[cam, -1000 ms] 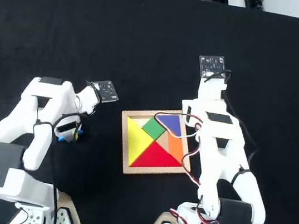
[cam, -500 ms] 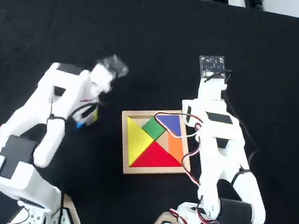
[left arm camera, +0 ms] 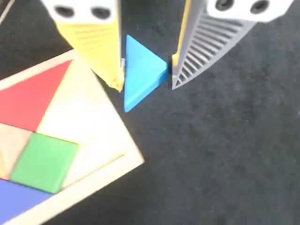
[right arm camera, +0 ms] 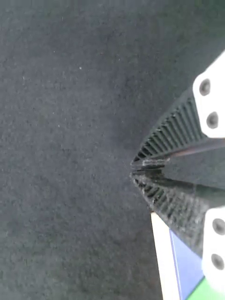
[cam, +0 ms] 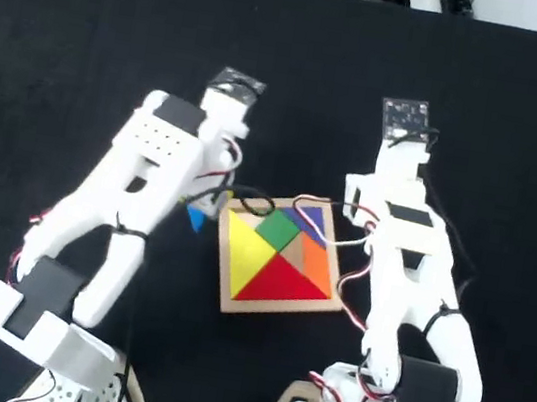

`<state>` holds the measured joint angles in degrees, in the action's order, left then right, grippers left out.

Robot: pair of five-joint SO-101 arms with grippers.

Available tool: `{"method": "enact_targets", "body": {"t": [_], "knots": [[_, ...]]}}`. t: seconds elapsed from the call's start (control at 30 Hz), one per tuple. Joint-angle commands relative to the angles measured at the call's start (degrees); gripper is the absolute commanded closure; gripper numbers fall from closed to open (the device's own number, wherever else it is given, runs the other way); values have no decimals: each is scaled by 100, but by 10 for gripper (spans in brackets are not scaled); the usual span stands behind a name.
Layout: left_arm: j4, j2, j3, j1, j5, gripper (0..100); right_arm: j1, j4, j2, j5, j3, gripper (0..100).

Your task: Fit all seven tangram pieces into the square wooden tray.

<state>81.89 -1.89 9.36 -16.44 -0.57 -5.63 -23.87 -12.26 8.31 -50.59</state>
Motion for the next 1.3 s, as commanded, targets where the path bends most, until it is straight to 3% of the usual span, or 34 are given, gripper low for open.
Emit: {"method": "enact_targets", "body": {"t": [0.0,0.17,0.43,0.6,0.77,1.27], "knots": [[-413,220,-338,-356,-571,895,-246,123,-242,-26,57,987],[-703,79,-75,-505,-1653,895,-492,615,-233,-53,-101,987],[-1152,-624,409,-910,-3059,895,-1020,791,-277,-686,-136,987],[-1134,-818,400,-1086,-4738,895,-1055,791,-286,-686,-136,987],[-1178,-985,321,-980,-5960,894,-1178,800,-251,-686,-75,987],[-316,-1881,-1367,-927,-7402,823,-1257,958,-242,-686,-57,987]]}}
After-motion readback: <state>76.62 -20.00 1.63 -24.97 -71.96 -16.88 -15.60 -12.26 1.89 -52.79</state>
